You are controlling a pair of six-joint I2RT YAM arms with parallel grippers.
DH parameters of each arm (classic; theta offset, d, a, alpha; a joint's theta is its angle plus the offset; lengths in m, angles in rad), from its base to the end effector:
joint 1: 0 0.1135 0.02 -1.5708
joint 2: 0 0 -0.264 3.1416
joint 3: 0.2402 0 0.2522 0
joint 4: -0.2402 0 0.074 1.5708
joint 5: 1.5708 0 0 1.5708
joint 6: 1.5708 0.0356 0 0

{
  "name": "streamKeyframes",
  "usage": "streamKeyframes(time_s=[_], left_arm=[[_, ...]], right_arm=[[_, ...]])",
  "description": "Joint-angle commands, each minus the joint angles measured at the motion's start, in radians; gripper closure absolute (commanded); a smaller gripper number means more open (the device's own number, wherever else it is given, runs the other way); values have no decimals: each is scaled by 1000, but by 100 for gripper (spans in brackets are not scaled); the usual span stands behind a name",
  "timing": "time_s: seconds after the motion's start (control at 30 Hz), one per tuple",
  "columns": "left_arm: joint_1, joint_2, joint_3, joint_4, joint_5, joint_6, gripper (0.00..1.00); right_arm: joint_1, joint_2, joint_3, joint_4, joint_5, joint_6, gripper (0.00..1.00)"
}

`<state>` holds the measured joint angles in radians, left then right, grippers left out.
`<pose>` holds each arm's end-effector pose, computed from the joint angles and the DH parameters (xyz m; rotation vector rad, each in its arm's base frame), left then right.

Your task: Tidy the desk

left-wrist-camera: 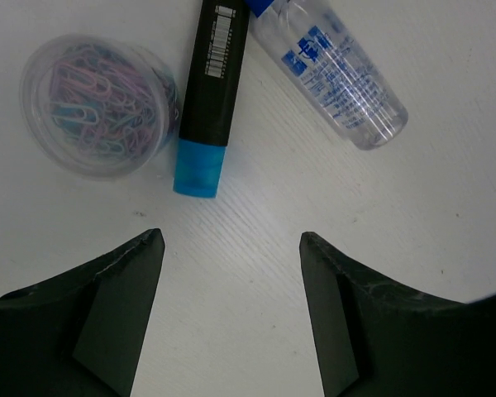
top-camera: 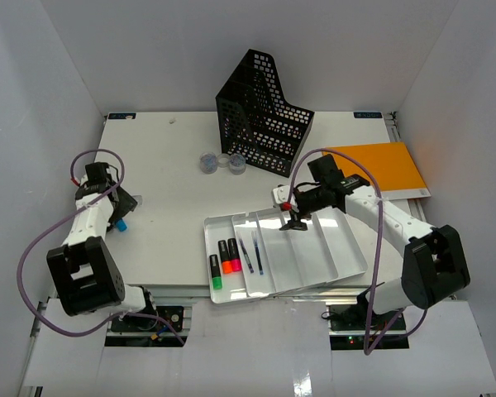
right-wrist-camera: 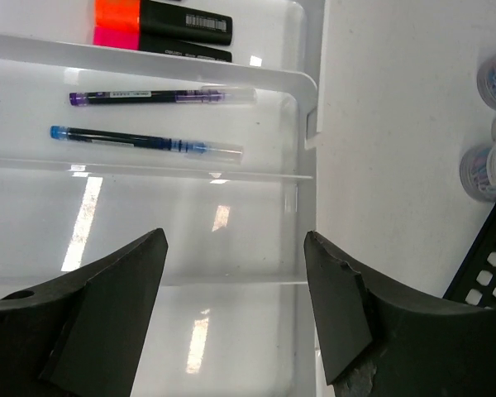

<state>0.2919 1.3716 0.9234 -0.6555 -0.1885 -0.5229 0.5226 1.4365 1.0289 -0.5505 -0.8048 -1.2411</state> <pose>0.2505 0.0822 0.2229 -1.1053 2.4109 0.1763 0.2386 0.1670 0.2524 -1.9110 1.1852 0.6402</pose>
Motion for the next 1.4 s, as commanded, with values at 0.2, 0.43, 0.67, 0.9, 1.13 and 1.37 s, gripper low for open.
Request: streamKeyframes(time_s=[0.2,0.43,0.67,0.9,1.13,1.37], left_arm=[[13,176,161,24,-19,91,20],[33,275,213,22,-11,112,16],[71,328,229,25,13,118,12],[112,361,199,51,95,118,13],[113,387,155,70,122,115,28],[118,357,120,71,136,109,56]], right_arm=[[-132,-127,-90,78,-150,172,26],[-177,-165,-118,103,-157,230,25],[-209,-191,-130,103,-163,252,25],[-228,-210,-155,110,-188,250,25],[-241,-233,-183,127,-215,247,25],[-251,-253,-197,129,-247,236,25]])
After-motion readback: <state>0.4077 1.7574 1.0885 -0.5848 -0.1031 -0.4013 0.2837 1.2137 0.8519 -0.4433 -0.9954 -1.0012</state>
